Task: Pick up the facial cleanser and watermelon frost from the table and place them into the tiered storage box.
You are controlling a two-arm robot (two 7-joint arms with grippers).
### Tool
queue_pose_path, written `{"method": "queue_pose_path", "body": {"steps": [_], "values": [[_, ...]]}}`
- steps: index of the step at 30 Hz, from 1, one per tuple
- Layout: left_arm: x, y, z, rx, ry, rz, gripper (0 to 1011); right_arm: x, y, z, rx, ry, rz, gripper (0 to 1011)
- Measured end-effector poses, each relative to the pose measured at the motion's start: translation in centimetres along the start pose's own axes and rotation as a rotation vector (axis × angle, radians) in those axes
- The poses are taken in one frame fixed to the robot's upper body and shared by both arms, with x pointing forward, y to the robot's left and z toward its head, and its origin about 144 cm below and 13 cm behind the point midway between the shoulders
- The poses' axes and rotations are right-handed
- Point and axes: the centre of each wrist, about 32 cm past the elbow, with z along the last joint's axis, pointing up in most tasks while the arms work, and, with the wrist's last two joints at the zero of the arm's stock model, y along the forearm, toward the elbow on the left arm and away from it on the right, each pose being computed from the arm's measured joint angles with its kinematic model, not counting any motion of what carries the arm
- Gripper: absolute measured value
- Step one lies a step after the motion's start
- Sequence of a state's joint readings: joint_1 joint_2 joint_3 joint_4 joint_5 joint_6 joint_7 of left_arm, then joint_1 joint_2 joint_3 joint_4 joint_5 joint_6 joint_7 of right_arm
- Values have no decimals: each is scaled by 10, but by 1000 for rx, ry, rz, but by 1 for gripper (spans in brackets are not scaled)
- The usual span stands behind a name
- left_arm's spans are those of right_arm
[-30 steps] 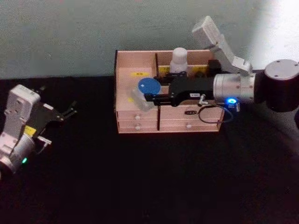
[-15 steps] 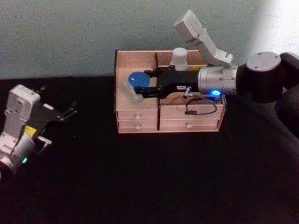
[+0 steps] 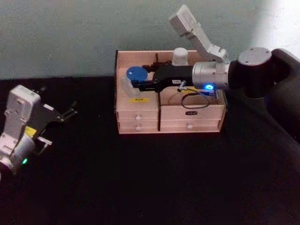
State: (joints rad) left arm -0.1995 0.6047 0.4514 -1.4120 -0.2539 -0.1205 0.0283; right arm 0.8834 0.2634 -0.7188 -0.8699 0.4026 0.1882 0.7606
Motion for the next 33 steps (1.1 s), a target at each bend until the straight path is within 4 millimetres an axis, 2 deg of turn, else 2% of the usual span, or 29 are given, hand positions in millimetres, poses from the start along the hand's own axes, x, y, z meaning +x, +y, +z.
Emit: {"method": "queue_pose_path", "body": {"steps": [14, 33], "values": [[0, 0, 0, 0, 0, 0, 1001, 5, 10, -3, -20, 33, -13, 704], [0, 0, 0, 0, 0, 0, 1001, 7, 12, -5, -27, 44, -21, 704]]}}
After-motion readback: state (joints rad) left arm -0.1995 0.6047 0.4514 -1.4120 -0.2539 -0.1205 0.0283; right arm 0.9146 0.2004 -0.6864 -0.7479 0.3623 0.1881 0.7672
